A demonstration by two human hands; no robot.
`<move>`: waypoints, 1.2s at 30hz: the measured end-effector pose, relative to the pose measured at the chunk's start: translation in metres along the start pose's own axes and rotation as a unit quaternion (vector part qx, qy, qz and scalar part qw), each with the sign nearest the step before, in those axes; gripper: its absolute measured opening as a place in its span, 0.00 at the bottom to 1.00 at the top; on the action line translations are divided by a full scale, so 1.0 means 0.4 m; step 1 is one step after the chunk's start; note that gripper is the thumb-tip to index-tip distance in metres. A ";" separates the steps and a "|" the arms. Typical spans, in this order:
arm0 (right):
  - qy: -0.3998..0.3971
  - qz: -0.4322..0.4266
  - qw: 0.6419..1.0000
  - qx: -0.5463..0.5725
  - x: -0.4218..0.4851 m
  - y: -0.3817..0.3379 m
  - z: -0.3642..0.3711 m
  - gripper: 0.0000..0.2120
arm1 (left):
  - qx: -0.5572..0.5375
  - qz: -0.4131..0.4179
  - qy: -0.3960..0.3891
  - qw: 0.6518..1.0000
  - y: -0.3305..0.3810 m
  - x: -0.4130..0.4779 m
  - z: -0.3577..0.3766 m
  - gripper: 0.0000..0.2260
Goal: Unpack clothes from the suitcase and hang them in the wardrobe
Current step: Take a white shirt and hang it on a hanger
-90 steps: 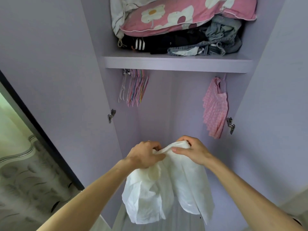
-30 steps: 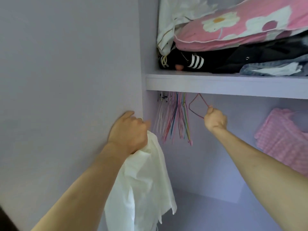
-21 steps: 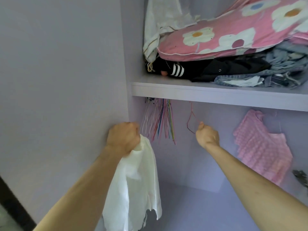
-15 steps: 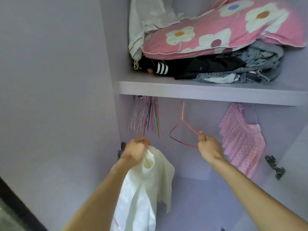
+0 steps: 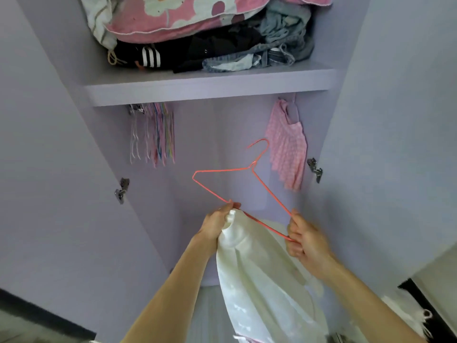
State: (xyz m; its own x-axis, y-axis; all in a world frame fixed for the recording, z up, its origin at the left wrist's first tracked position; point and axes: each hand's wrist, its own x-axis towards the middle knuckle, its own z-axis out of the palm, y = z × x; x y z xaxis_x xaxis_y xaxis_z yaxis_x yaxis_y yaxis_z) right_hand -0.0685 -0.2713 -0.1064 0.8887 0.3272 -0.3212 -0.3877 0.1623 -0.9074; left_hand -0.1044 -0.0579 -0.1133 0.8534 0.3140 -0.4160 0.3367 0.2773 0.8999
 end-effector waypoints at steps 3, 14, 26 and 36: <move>-0.016 0.001 0.999 -0.049 -0.004 0.014 -0.061 0.25 | 0.012 0.012 0.007 1.000 0.004 -0.006 0.032 0.08; -0.018 0.075 0.986 0.145 0.014 -0.088 -0.204 0.11 | 0.408 0.074 -0.189 0.890 -0.027 -0.043 0.189 0.09; -0.169 0.071 0.977 -0.108 -0.007 -0.003 -0.142 0.07 | 0.273 0.074 -0.213 0.935 0.065 -0.099 0.165 0.08; -0.011 -0.032 0.999 0.009 0.039 -0.080 -0.133 0.04 | 0.357 0.200 0.067 0.910 -0.009 -0.076 0.141 0.18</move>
State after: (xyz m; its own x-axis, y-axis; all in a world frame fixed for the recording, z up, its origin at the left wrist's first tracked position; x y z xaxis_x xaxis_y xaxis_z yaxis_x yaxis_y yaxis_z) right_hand -0.0293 -0.3210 -0.0967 0.9061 0.3366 -0.2563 -0.3350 0.2010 -0.9205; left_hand -0.1090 -0.1196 -0.0963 0.9245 0.3811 -0.0048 0.2222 -0.5289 0.8190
